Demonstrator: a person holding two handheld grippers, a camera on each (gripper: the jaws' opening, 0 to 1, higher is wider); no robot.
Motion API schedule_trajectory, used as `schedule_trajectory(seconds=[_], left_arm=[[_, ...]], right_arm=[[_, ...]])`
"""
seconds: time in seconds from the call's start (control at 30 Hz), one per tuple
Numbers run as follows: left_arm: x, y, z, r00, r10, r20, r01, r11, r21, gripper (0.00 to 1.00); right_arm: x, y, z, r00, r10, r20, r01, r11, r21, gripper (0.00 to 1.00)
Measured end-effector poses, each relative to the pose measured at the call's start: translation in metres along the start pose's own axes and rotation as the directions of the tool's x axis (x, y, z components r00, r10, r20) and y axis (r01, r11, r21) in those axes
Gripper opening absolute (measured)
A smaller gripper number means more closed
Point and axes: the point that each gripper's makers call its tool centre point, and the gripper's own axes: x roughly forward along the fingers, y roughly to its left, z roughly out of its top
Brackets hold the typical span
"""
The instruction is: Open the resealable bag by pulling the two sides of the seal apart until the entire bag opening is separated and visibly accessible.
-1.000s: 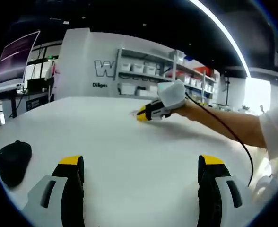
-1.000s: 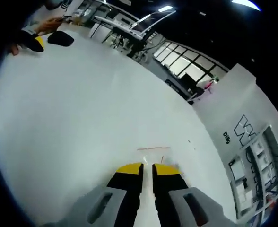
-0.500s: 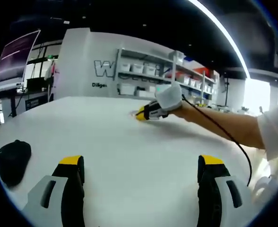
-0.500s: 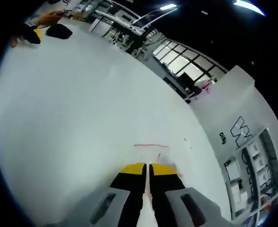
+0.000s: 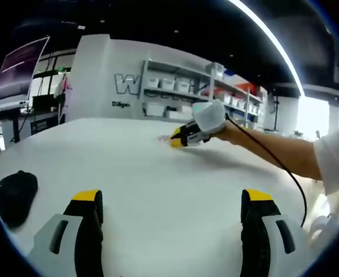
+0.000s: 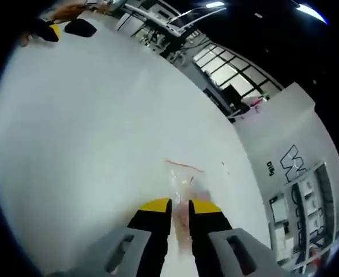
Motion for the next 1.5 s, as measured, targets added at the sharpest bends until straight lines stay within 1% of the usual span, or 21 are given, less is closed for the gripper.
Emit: schedule_trajectory(seconds=[0.03,0.1,0.13,0.17,0.23,0.27,0.37,0.43,0.5,0.57,0.63,0.7,0.77,0.97,1.1,1.23,1.27,1.37,1.5], left_arm=[[0.0,0.0,0.0,1.0,-0.001,0.0,0.001,1.0,-0.001,0.99],[-0.001,0.0,0.0,1.0,-0.001,-0.001,0.001,1.0,-0.001,0.99],[-0.001,0.0,0.0,1.0,-0.001,-0.001,0.001,1.0,-0.001,0.99],[-0.001,0.0,0.0,1.0,-0.002,-0.001,0.002,1.0,-0.001,0.99],[-0.001,0.0,0.0,1.0,-0.002,0.0,0.002,1.0,-0.002,0.99],[-0.001,0.0,0.0,1.0,-0.002,0.0,0.002,1.0,-0.002,0.99],[-0.001,0.0,0.0,1.0,-0.002,0.001,0.002,1.0,-0.003,0.99],[-0.001,0.0,0.0,1.0,-0.003,0.001,0.003,1.0,-0.003,0.99],[-0.001,0.0,0.0,1.0,-0.002,0.0,0.002,1.0,-0.001,0.99],[-0.001,0.0,0.0,1.0,-0.002,0.0,0.002,1.0,-0.001,0.99],[-0.002,0.001,0.0,1.0,-0.001,0.0,0.001,1.0,-0.002,0.99],[-0.002,0.001,0.0,1.0,0.0,-0.001,0.0,1.0,-0.002,0.99],[-0.001,0.0,0.0,1.0,0.001,-0.003,-0.001,1.0,-0.001,0.99],[0.0,0.0,-0.001,1.0,0.006,-0.006,-0.006,1.0,0.003,0.99],[0.0,0.0,-0.001,1.0,0.011,-0.009,-0.01,1.0,0.005,0.99],[0.001,0.0,-0.002,1.0,0.013,-0.015,-0.013,1.0,0.008,0.99],[0.001,0.0,-0.002,1.0,0.014,-0.016,-0.014,1.0,0.009,0.99],[0.001,0.0,-0.003,1.0,0.015,-0.02,-0.015,1.0,0.011,0.99],[0.002,0.0,-0.003,1.0,0.016,-0.023,-0.015,1.0,0.013,0.99]], right_arm=[[-0.001,-0.001,-0.001,1.0,-0.005,-0.005,0.005,1.0,-0.001,0.09],[0.005,-0.009,-0.006,1.0,-0.017,-0.023,0.017,1.0,-0.013,0.09],[0.005,-0.009,-0.007,0.999,-0.023,-0.024,0.022,1.0,-0.012,0.09],[0.005,-0.01,-0.007,0.999,-0.025,-0.019,0.025,1.0,0.0,0.09],[0.005,-0.01,-0.007,1.0,-0.026,-0.011,0.027,0.998,0.053,0.09],[0.008,-0.014,-0.009,1.0,-0.026,-0.012,0.026,0.998,0.063,0.09],[0.008,-0.008,-0.009,1.0,-0.018,-0.018,0.019,0.997,0.073,0.03],[0.015,-0.013,-0.012,1.0,-0.013,-0.026,0.015,0.998,0.065,0.0],[0.016,-0.018,-0.013,0.999,-0.036,-0.028,0.037,0.998,0.056,0.0],[0.013,-0.024,-0.012,0.997,-0.07,-0.018,0.071,0.996,0.062,0.0],[0.008,-0.026,-0.007,0.996,-0.087,0.003,0.087,0.994,0.073,0.0],[0.009,-0.032,-0.002,0.996,-0.088,0.024,0.085,0.992,0.097,0.0],[0.004,-0.033,0.001,0.995,-0.086,0.045,0.08,0.99,0.12,0.0],[0.006,-0.038,-0.007,0.995,-0.086,0.053,0.078,0.987,0.137,0.0],[0.008,-0.04,-0.007,0.995,-0.086,0.058,0.076,0.986,0.146,0.0],[0.01,-0.045,-0.005,0.993,-0.096,0.066,0.085,0.985,0.153,0.0],[0.005,-0.043,-0.003,0.992,-0.102,0.069,0.091,0.984,0.156,0.0],[0.002,-0.05,0.003,0.988,-0.122,0.091,0.104,0.977,0.186,0.0],[-0.001,-0.058,0.006,0.984,-0.143,0.105,0.12,0.972,0.201,0.0]])
